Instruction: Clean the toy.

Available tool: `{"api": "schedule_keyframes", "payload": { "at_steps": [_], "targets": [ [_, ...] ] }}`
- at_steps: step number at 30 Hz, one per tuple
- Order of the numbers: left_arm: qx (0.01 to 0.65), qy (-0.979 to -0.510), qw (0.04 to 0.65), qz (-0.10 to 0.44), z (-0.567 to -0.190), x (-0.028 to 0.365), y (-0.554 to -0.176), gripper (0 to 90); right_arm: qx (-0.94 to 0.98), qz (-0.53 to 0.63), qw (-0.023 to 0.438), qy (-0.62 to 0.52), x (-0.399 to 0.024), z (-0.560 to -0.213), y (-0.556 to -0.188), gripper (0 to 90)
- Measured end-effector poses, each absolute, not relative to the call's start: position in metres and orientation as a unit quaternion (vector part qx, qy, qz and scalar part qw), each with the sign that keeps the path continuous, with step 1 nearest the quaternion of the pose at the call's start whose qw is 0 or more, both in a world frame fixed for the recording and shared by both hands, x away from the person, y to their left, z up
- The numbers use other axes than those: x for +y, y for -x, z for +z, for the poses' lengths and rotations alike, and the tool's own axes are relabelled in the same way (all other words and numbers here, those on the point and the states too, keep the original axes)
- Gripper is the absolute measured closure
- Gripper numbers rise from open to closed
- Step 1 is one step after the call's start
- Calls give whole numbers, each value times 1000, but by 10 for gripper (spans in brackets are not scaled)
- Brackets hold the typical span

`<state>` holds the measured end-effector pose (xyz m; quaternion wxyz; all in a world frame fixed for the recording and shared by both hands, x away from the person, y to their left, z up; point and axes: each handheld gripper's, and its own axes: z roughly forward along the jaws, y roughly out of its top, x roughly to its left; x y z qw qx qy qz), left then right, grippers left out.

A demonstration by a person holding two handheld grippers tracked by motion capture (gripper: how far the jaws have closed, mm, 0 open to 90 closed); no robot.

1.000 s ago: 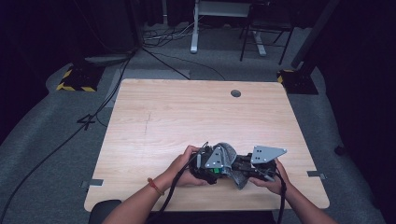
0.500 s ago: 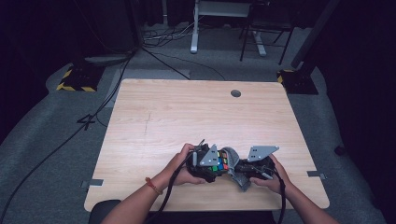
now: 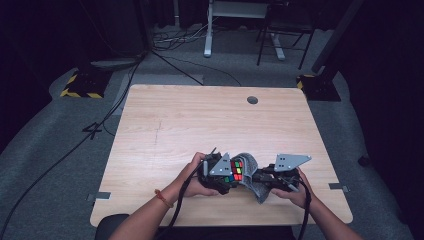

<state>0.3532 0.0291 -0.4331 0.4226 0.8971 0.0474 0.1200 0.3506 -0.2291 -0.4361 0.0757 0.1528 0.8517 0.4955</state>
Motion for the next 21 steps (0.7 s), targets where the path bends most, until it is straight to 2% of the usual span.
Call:
{"api": "schedule_keyframes", "payload": {
  "at_steps": [6,9,12,21],
  "targets": [
    [29,-913,388,124,-443,15,-348,330,842,516,74,-135,-225,-426,-345,766],
    [29,-914,383,130,-444,13,-348,331,853,497,98,-124,-216,-423,-341,768],
    [35,-906,402,129,-439,20,-350,332,856,485,111,-141,-220,-425,-346,769],
    [44,-877,467,108,-425,32,-351,332,870,457,88,-164,-226,-445,-356,769]
  ]
}}
